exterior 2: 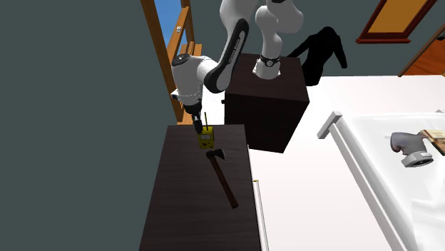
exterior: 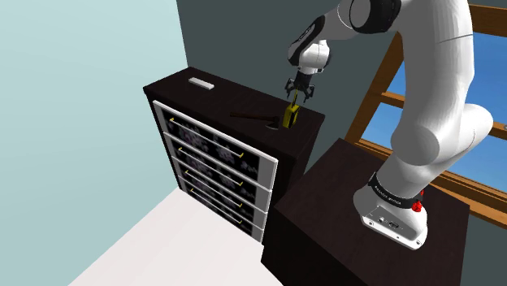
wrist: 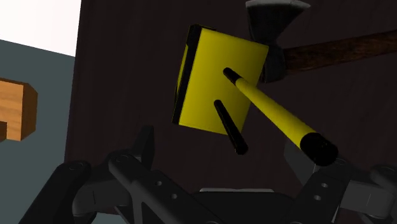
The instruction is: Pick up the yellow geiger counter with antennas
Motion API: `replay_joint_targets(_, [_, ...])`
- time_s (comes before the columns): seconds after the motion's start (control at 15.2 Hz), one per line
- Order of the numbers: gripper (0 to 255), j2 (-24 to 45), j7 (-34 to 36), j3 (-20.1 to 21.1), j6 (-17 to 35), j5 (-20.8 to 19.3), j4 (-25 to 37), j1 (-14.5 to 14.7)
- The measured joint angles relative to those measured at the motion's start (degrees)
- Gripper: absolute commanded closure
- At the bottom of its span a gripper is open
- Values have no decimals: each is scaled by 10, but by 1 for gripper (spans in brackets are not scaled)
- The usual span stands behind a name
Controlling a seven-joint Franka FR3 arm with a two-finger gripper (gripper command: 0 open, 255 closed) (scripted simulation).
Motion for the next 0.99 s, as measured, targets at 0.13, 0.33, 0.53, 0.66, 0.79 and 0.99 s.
replay_joint_targets(0.13, [0,16,0,2,5,5,10,-4])
replay_joint_targets(0.33, [0,36,-5,7,17,11,17,-8])
replay_joint_targets(0.53, [0,49,-8,11,26,14,21,-11])
replay_joint_targets(0.66, [255,51,-9,11,29,15,21,-11])
replay_joint_targets(0.79, [255,51,-9,11,30,15,21,-12])
replay_joint_targets(0.99, [255,51,-9,11,30,16,21,-12])
